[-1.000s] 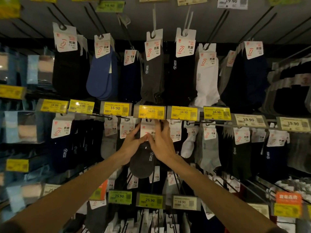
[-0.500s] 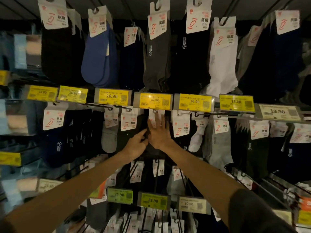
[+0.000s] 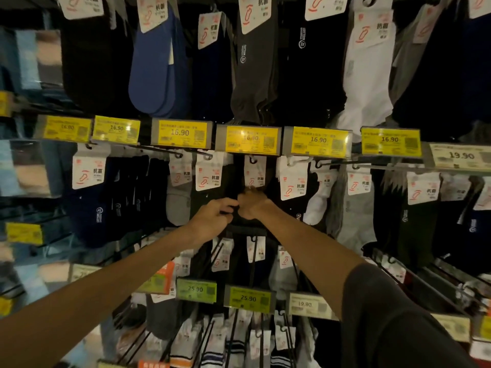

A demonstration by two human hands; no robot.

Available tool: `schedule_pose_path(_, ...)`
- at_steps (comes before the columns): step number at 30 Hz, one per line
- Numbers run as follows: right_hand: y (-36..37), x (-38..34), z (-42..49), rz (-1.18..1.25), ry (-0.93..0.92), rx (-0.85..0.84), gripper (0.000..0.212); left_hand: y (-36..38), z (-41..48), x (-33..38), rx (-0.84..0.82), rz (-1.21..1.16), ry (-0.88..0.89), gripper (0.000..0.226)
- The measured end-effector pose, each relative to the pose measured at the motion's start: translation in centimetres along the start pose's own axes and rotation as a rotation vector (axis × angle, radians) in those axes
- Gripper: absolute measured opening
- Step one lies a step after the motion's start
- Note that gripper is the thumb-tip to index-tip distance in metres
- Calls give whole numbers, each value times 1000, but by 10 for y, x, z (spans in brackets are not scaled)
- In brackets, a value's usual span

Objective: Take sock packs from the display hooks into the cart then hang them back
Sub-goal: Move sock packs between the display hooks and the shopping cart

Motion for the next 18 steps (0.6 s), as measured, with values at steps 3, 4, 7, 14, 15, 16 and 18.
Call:
schedule_pose_path(3, 1, -17, -26, 53, -49, 10, 50, 3, -18, 10, -22, -10, 19, 46)
schedule_pose_path(4, 1, -21, -38, 60, -58, 24, 51, 5, -26, 12, -32, -20, 17, 45)
schedule_pose_path(7, -4, -29, -77, 116, -60, 103, 52, 10, -50, 14, -67, -64, -16, 39)
schedule_pose_path(14, -29, -35, -174, 179, -14, 347, 36, 17, -110, 10, -62, -103, -28, 36)
schedule_pose_path(15, -32, -38, -189, 195, -7, 372, 36, 20, -120, 7, -61, -121, -32, 36)
schedule_pose_path(16, -32, -42, -203, 203, -3, 392, 36, 24, -131, 3, -60, -141, -35, 36)
schedule_pose_path(18, -28, -52, -232, 220, 10, 434, 35, 33, -156, -6, -45, -187, -41, 37)
Point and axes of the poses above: each hand's wrist, its own z-axis towards the middle knuckle, its own y-axis out of the palm, x = y × z, the point moved 8 cm from there along z, towards the middle knuckle, and after that the axes turned 14 degrees about -z, right-handed, at the moved point
